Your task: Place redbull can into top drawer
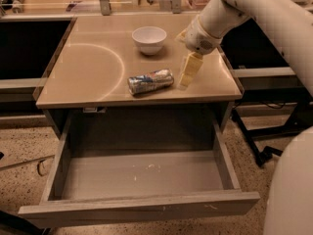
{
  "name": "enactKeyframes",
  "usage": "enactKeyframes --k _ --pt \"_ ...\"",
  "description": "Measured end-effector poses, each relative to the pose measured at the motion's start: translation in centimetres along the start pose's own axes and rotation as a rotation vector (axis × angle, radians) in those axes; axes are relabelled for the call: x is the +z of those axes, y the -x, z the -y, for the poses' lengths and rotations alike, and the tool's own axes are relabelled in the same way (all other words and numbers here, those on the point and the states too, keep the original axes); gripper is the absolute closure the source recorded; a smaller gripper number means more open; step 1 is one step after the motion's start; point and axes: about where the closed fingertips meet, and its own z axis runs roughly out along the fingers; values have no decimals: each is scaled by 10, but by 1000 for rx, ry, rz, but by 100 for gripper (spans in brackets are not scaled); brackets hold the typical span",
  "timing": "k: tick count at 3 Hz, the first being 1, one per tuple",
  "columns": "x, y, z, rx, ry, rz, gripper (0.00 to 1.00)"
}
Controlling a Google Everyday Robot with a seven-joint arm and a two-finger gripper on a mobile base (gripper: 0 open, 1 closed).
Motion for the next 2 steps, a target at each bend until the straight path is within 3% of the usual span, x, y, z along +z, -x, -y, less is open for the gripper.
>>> enactKeyframes --k 2 --pt "23 12 -2 -39 73 4 0"
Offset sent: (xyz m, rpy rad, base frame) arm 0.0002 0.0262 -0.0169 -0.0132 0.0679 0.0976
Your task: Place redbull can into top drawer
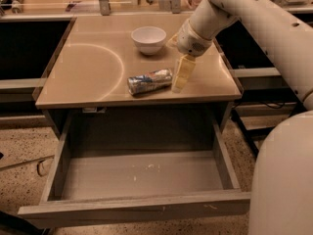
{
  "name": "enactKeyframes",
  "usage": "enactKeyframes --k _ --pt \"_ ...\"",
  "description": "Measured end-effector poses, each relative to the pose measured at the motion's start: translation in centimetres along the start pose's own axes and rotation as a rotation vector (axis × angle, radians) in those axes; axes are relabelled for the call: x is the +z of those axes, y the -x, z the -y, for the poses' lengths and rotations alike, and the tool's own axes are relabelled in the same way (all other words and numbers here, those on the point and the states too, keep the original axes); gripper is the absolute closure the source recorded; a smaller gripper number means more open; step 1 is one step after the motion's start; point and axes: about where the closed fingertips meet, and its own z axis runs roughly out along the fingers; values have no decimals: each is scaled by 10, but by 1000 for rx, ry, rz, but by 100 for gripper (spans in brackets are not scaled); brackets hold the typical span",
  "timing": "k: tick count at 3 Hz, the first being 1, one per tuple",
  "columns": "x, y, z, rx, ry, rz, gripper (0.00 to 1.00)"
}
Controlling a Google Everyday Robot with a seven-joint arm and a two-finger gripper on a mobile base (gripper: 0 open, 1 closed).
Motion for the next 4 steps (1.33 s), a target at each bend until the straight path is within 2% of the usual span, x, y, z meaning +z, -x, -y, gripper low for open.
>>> enactKeyframes --k 3,4 --pt "23 6 -1 -22 70 17 0" --pt "23 6 -1 -22 70 17 18"
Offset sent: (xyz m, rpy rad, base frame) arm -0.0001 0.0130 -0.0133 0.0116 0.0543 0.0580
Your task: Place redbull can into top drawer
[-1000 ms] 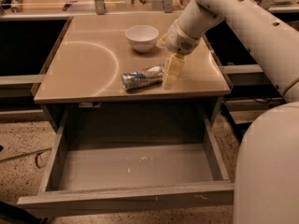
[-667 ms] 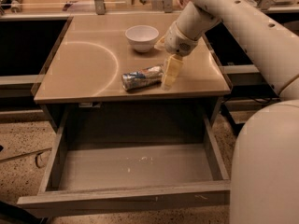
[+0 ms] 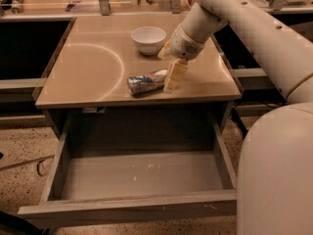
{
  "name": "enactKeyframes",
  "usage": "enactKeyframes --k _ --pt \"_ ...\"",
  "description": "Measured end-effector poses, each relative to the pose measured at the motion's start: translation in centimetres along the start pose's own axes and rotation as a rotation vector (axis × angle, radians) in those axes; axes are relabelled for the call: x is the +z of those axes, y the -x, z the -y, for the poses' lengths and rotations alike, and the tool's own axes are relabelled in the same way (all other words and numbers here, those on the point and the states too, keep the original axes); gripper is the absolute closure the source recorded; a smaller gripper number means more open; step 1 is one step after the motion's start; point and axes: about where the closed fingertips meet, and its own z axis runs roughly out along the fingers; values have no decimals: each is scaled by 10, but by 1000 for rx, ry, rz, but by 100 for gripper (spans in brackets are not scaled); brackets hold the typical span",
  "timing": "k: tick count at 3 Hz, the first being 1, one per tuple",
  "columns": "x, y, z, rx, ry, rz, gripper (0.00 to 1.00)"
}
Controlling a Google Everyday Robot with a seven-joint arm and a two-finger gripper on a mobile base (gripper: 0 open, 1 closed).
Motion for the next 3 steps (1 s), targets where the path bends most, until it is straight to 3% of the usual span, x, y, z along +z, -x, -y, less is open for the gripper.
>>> enactKeyframes --k 3 --pt "0 0 0 0 0 0 87"
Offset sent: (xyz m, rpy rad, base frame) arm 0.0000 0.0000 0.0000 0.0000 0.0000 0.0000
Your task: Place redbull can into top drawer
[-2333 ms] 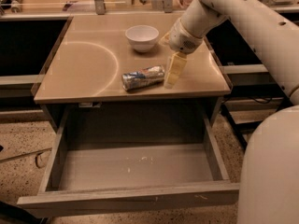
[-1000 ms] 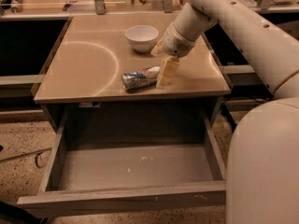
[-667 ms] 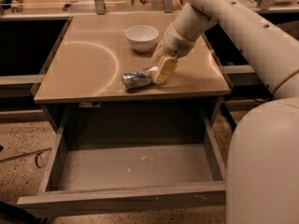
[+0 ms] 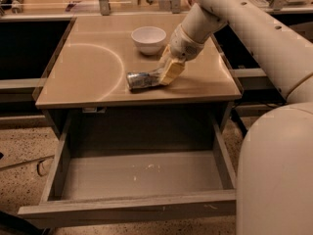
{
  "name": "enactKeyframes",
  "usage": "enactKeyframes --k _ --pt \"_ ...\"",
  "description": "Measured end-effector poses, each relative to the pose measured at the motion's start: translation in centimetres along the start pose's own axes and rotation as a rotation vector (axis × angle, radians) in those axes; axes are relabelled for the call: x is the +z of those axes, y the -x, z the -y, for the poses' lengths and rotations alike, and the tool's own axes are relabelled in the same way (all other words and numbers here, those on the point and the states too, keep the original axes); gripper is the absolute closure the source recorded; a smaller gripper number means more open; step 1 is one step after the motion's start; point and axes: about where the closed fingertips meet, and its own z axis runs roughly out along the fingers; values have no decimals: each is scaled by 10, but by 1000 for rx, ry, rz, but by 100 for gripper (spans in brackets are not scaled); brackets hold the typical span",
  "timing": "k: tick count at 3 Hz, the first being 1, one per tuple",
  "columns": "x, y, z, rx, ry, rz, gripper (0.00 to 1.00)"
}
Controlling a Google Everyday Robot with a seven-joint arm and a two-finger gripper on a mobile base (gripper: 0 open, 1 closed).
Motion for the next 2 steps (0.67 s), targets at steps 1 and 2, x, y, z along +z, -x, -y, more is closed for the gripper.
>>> enactKeyframes --k 1,2 --pt "-6 9 -12 -6 -36 -1 100" --pt "-29 29 -39 18 -144 -12 100"
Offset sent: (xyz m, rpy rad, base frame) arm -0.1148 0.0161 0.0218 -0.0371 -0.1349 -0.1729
